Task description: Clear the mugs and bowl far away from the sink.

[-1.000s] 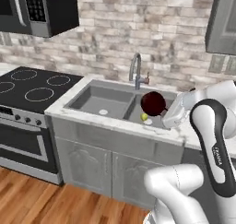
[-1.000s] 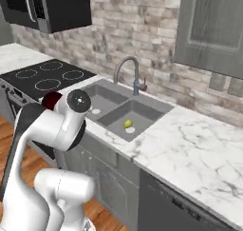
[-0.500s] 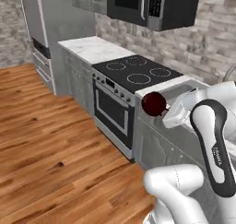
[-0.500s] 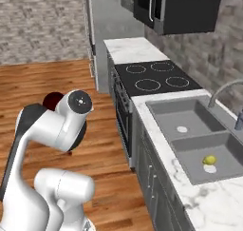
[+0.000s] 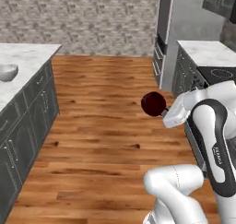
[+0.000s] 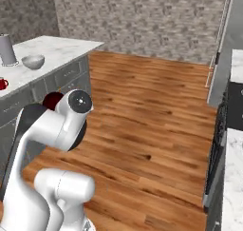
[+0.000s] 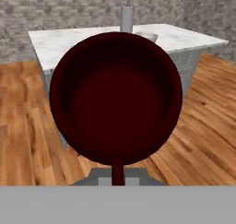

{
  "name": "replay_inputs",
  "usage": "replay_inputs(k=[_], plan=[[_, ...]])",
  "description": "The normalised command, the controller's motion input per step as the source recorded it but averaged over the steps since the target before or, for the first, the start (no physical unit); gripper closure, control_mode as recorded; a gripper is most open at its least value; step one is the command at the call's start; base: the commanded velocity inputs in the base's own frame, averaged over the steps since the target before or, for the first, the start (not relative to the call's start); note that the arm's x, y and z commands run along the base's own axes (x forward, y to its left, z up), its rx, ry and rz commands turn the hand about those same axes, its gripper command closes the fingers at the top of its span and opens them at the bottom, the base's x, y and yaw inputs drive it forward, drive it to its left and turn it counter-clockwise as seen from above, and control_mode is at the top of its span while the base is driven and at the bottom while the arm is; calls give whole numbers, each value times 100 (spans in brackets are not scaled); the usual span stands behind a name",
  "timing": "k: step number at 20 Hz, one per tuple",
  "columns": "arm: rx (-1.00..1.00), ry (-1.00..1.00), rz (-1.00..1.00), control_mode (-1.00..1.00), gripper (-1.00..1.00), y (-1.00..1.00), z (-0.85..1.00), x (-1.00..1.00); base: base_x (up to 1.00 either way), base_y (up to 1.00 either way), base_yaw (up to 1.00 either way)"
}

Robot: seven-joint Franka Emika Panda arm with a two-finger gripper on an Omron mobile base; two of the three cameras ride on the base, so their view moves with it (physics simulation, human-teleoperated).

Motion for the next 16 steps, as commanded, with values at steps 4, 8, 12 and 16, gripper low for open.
replay_inputs(k=[4, 8, 12, 16], plan=[[0, 0, 0, 100, 100, 0, 0, 0, 13, 15, 77], [0, 0, 0, 100, 100, 0, 0, 0, 86, 42, 41], [0, 0, 0, 100, 100, 0, 0, 0, 100, 41, 28], [0, 0, 0, 100, 100, 0, 0, 0, 96, 28, 17]])
